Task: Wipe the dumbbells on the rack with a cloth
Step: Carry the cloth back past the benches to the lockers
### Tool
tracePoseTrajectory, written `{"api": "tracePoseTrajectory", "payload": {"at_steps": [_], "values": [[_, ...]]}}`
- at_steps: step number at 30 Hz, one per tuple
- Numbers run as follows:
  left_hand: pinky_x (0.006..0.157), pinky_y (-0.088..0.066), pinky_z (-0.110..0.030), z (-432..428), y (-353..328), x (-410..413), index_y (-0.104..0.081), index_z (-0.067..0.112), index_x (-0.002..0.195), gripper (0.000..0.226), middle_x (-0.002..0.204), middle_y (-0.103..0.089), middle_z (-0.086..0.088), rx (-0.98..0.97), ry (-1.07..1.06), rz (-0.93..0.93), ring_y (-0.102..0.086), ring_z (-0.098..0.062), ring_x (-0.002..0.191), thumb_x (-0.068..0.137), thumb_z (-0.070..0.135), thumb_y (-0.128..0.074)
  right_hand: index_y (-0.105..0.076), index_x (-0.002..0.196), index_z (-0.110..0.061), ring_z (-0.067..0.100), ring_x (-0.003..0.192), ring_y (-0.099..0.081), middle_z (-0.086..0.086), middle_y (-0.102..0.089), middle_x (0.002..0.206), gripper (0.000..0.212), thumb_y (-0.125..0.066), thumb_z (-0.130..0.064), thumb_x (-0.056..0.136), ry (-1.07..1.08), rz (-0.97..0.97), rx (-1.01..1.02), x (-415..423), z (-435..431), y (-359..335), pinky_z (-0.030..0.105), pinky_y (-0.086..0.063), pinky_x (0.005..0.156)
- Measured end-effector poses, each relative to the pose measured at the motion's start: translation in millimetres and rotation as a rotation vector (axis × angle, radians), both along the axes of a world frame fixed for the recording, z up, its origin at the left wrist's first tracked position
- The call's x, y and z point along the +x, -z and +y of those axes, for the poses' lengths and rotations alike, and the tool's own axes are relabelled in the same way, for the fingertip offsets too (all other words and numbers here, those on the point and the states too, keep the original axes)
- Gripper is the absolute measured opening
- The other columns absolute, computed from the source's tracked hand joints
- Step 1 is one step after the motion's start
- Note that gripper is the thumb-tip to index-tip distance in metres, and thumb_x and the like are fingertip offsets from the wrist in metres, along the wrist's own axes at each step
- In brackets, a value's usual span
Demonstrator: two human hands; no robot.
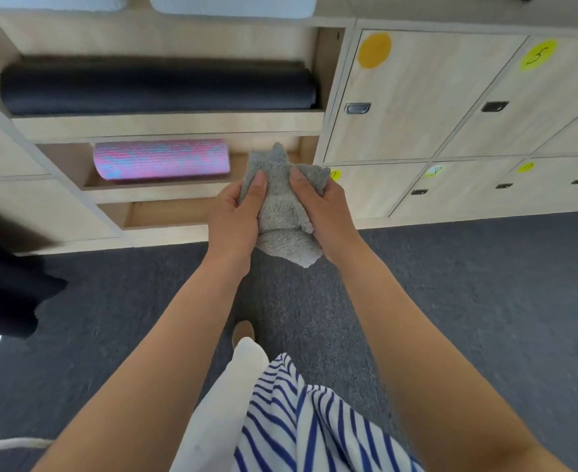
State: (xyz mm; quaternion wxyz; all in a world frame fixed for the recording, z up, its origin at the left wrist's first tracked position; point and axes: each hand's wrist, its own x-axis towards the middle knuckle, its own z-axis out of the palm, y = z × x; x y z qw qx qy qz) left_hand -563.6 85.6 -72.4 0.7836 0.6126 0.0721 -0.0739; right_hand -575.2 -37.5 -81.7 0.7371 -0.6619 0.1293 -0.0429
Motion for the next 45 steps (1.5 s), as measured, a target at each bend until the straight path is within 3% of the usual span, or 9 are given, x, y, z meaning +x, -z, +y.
{"api": "tracePoseTrajectory", "payload": {"at_steps": [8,14,21,27,33,37,41,45], "values": [[0.068,-0.052,-0.037,33.3,-18.6,122.8,-0.060,0.013,0.072,0.031,0.076,-0.062,-0.007,0.111,-0.039,-0.117,-0.061,-0.018,0.076,0.093,0.035,-0.060,-0.063,0.115,-0.004,0.024,0.097,-0.071,0.014,-0.071,0.107,0.037,-0.059,-0.036,0.098,-0.036,-0.024,-0.174,126.6,28.2,-28.1,0.047,-0.058,0.089],[0.076,-0.056,-0.043,50.3,-21.5,180.6,-0.064,0.015,0.078,0.024,0.083,-0.066,-0.010,0.108,-0.016,-0.141,-0.064,-0.020,0.081,0.094,0.033,-0.060,-0.065,0.111,-0.004,0.027,0.098,-0.071,0.014,-0.072,0.105,0.034,-0.060,-0.035,0.097,-0.006,-0.029,-0.145,182.2,44.9,-30.6,0.050,-0.057,0.090],[0.079,-0.057,-0.043,49.8,-20.8,227.3,-0.066,0.013,0.087,0.024,0.094,-0.069,-0.015,0.084,0.030,-0.116,-0.068,-0.026,0.091,0.094,0.034,-0.059,-0.062,0.113,-0.001,0.028,0.099,-0.070,0.014,-0.071,0.103,0.032,-0.059,-0.029,0.099,0.014,-0.001,-0.148,224.0,44.3,-33.3,0.046,-0.057,0.089],[0.064,-0.056,-0.027,40.6,-24.1,265.0,-0.064,0.013,0.082,0.025,0.081,-0.066,-0.005,0.096,0.036,-0.132,-0.065,-0.015,0.078,0.095,0.033,-0.058,-0.061,0.117,0.001,0.026,0.098,-0.070,0.016,-0.070,0.108,0.035,-0.059,-0.029,0.098,0.035,0.003,-0.157,259.8,36.4,-38.0,0.040,-0.059,0.085],[0.063,-0.046,-0.035,17.7,-31.4,306.4,-0.057,0.013,0.069,0.030,0.072,-0.054,-0.009,0.121,-0.014,-0.204,-0.051,-0.017,0.069,0.094,0.030,-0.060,-0.063,0.108,0.005,0.021,0.088,-0.071,0.014,-0.071,0.097,0.027,-0.063,-0.020,0.096,0.049,-0.079,-0.190,301.4,11.8,-56.8,0.035,-0.060,0.080],[0.060,-0.040,-0.033,2.9,-46.3,338.1,-0.048,0.018,0.061,0.037,0.062,-0.047,-0.002,0.163,-0.064,-0.246,-0.044,-0.016,0.064,0.094,0.031,-0.060,-0.064,0.111,0.005,0.023,0.091,-0.072,0.015,-0.072,0.101,0.029,-0.064,-0.020,0.096,0.023,-0.125,-0.179,334.7,-5.5,-73.4,0.035,-0.060,0.078],[0.062,-0.045,-0.042,-17.3,-60.8,370.5,-0.053,0.011,0.069,0.035,0.071,-0.052,-0.012,0.181,-0.091,-0.277,-0.049,-0.019,0.068,0.091,0.038,-0.060,-0.066,0.110,0.003,0.014,0.083,-0.073,0.009,-0.073,0.094,0.029,-0.066,-0.022,0.095,0.002,-0.149,-0.184,366.3,-26.8,-93.0,0.024,-0.057,0.069],[0.059,-0.039,-0.033,-39.4,-75.8,401.0,-0.051,0.010,0.068,0.035,0.069,-0.049,-0.010,0.207,-0.121,-0.308,-0.045,-0.016,0.066,0.093,0.034,-0.060,-0.067,0.108,0.001,0.020,0.088,-0.073,0.012,-0.074,0.099,0.027,-0.067,-0.022,0.094,-0.031,-0.173,-0.173,401.3,-49.7,-105.3,0.028,-0.059,0.073]]}}
